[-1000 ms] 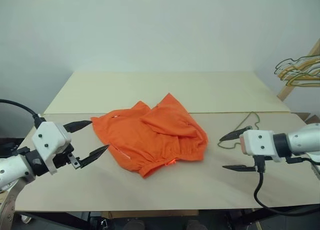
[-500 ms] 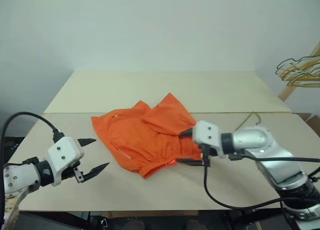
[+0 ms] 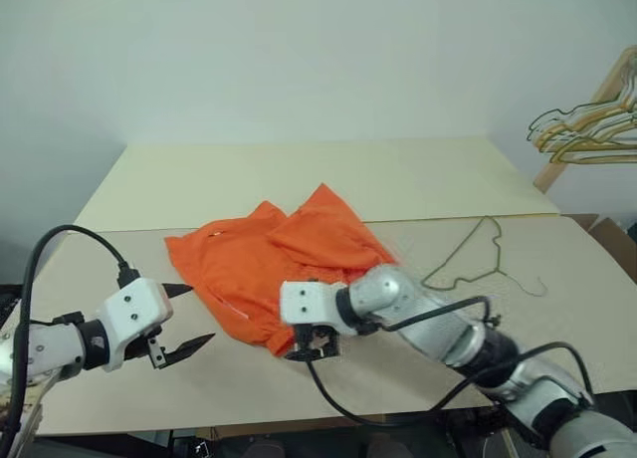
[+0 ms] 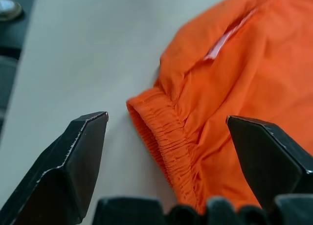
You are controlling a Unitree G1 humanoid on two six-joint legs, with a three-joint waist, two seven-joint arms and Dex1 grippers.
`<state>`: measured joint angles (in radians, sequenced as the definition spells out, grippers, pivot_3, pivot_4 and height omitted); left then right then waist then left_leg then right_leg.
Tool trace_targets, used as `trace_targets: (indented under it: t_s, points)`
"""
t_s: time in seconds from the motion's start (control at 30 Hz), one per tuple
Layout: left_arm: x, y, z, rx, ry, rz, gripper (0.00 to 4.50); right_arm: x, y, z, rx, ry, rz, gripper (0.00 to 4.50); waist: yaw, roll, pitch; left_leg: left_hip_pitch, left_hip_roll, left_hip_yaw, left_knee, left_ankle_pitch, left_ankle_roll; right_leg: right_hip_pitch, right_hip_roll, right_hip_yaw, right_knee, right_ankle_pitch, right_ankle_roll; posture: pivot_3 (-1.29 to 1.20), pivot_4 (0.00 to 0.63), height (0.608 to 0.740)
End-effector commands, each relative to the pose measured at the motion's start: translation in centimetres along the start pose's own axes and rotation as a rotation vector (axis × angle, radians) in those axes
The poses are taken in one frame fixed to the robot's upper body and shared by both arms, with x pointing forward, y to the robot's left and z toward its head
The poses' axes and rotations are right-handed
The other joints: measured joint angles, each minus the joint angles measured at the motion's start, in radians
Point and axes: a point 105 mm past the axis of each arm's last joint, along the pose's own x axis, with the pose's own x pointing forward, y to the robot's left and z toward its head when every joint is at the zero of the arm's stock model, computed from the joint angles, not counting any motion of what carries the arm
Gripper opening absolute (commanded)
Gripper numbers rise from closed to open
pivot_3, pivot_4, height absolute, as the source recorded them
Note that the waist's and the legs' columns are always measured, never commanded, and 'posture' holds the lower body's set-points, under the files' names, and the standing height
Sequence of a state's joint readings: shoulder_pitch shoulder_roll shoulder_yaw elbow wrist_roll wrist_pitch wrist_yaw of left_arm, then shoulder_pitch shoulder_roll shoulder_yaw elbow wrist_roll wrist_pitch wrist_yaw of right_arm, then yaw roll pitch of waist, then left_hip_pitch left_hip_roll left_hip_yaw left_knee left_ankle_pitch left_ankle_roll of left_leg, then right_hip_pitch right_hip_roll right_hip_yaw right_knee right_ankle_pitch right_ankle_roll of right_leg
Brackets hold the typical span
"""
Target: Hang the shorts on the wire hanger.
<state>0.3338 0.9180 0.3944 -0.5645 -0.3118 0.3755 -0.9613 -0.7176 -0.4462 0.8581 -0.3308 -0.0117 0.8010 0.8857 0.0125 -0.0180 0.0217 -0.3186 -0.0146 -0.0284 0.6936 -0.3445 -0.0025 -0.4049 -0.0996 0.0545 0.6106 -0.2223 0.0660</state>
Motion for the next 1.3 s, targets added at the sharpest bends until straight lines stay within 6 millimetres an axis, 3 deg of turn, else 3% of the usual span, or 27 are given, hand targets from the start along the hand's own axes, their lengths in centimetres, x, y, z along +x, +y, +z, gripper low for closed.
trace_targets:
  t_s: [0.03,0.17,0.37,0.57,0.7,0.8,0.87,0.97,1.17,1.3]
  points:
    - [-0.1,0.2,0.4,0.031,-0.005,0.014,4.5,0.6,-1.1,-0.9,-0.137,0.089,-0.066,3.85,-0.001,0.0,0.0,0.0,0.0,0.0,0.0,0.0,0.0,0.0,0.0,0.0,0.0,0.0,0.0,0.09,0.0,0.74]
    - [-0.4,0.1,0.3,0.028,-0.001,0.027,4.5,0.4,-1.0,-1.5,-0.181,0.098,-0.065,2.44,-0.001,0.0,0.0,0.0,0.0,0.0,0.0,0.0,0.0,-0.001,0.0,0.0,0.0,0.0,0.0,0.1,0.0,0.74]
    - [-0.5,0.2,0.2,0.028,0.0,0.045,4.5,-1.3,-0.9,-2.2,-0.258,0.106,-0.056,0.11,0.002,0.0,0.0,0.0,0.0,-0.001,0.0,-0.001,0.002,0.0,0.0,-0.001,0.0,0.0,0.0,0.11,0.0,0.74]
    - [-0.3,0.2,0.2,0.03,-0.003,0.043,4.5,-4.8,-1.9,-5.4,-0.451,0.137,-0.106,0.02,0.009,0.0,0.0,0.0,0.0,-0.002,0.0,-0.001,0.002,0.001,0.0,-0.002,-0.001,0.0,0.0,0.1,0.0,0.74]
    - [-0.2,0.3,0.2,0.036,0.0,0.032,4.5,-8.5,-2.0,-9.1,-0.636,0.199,-0.04,0.02,0.009,0.0,0.0,0.0,0.0,-0.001,0.0,-0.002,0.003,0.001,0.0,-0.002,-0.001,-0.001,-0.001,0.1,0.0,0.74]
    - [-0.1,0.3,0.1,0.043,0.01,0.025,4.5,-10.2,-3.0,-11.3,-0.627,0.251,-0.057,0.02,0.002,-0.001,0.0,0.0,0.001,-0.001,0.0,-0.002,0.003,0.002,0.0,-0.002,-0.002,-0.002,-0.001,0.09,0.0,0.74]
    - [-0.1,0.4,0.1,0.044,0.01,0.023,4.5,-10.6,-3.1,-11.5,-0.576,0.23,-0.054,0.02,-0.006,-0.001,0.0,0.0,0.002,0.0,0.0,-0.002,0.003,0.002,0.0,-0.002,-0.001,-0.002,-0.002,0.09,0.0,0.74]
    - [0.0,0.3,0.1,0.043,0.011,0.02,4.5,-11.1,-2.7,-11.9,-0.539,0.23,-0.04,0.77,-0.007,-0.001,0.0,0.0,0.003,0.0,0.0,-0.003,0.005,0.002,0.002,-0.001,-0.001,-0.002,-0.002,0.09,0.0,0.74]
    - [-0.2,0.1,-0.1,0.042,0.027,0.002,4.5,-13.0,-0.3,-13.0,-0.39,0.232,0.025,2.84,0.009,-0.001,0.0,0.0,0.004,0.0,0.0,-0.003,0.005,0.002,0.002,-0.001,-0.001,-0.002,-0.002,0.09,0.0,0.74]
    - [-0.4,0.2,-0.2,0.045,0.034,0.0,4.5,-14.3,0.7,-10.8,-0.25,0.11,-0.004,4.32,0.016,-0.001,0.001,0.0,0.004,0.0,0.0,-0.003,0.006,0.002,0.002,-0.001,-0.001,-0.002,-0.002,0.09,0.0,0.74]
